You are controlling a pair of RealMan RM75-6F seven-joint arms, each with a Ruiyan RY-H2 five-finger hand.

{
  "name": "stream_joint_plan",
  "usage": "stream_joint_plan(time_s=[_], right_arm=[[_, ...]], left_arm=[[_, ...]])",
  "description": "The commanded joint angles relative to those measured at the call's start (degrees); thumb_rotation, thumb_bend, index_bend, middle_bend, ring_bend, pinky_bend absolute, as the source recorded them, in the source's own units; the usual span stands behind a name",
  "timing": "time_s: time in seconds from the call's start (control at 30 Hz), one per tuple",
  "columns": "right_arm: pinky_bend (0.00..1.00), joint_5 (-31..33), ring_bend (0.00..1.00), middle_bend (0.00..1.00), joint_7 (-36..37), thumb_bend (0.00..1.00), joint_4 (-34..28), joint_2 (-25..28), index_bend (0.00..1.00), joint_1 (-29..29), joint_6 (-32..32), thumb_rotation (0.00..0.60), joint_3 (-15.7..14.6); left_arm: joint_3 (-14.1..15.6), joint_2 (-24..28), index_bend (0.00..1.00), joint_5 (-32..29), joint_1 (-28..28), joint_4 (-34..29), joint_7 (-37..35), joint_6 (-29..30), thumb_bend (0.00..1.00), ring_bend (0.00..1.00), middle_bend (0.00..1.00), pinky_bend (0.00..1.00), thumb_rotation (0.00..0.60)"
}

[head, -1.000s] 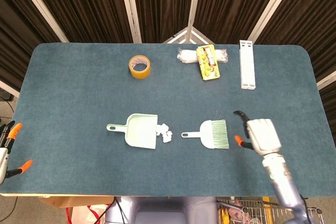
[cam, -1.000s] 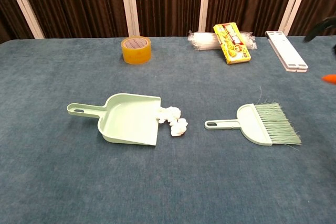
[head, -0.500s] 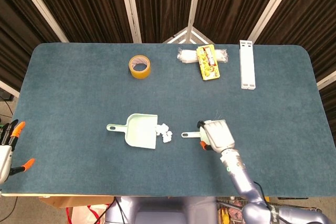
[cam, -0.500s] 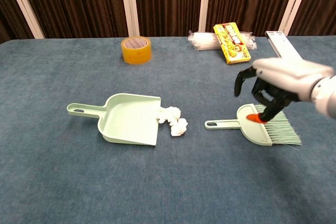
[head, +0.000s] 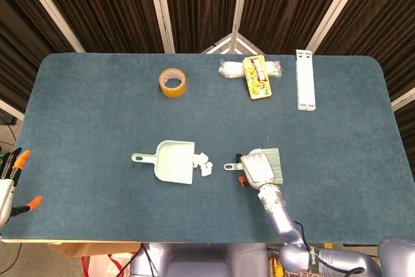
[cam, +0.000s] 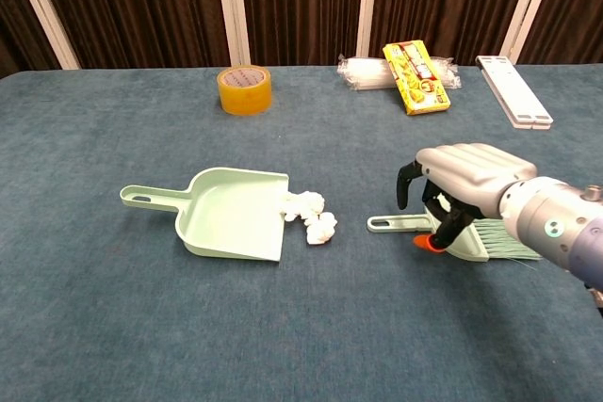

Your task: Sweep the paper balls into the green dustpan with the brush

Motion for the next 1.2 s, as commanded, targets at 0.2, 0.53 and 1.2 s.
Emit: stream_joint_plan(time_s=[0.2,0.53,1.2], right_arm=[[0.74,0.8,0.88,0.81,1.0,0.32,3.8,-2.4,0.44,1.5,-0.7,0.600,0.3],[0.74,1.1,0.88,0.81,1.7,0.35,6.2,-4.3,0.44,2.4,-0.9,0.600,0.1],[0.74,1.6,0.88,0.81,2.8,0.46,3.6,-2.5,0.72,2.4,0.3,0.600,0.6]], left_arm=[[-0.1,0.0,0.00,-0.5,-0.1,-0.3,0.3,-0.2,0.00,0.00,0.00,0.00,0.600],[-0.2,0.0,0.00,-1.0,-0.2,-0.5,0.4,-0.4,0.00,0.00,0.00,0.00,0.600],[0.4,0.5,0.00,-1.1,-0.5,-1.1,1.4,-1.4,0.00,0.00,0.00,0.00,0.600]])
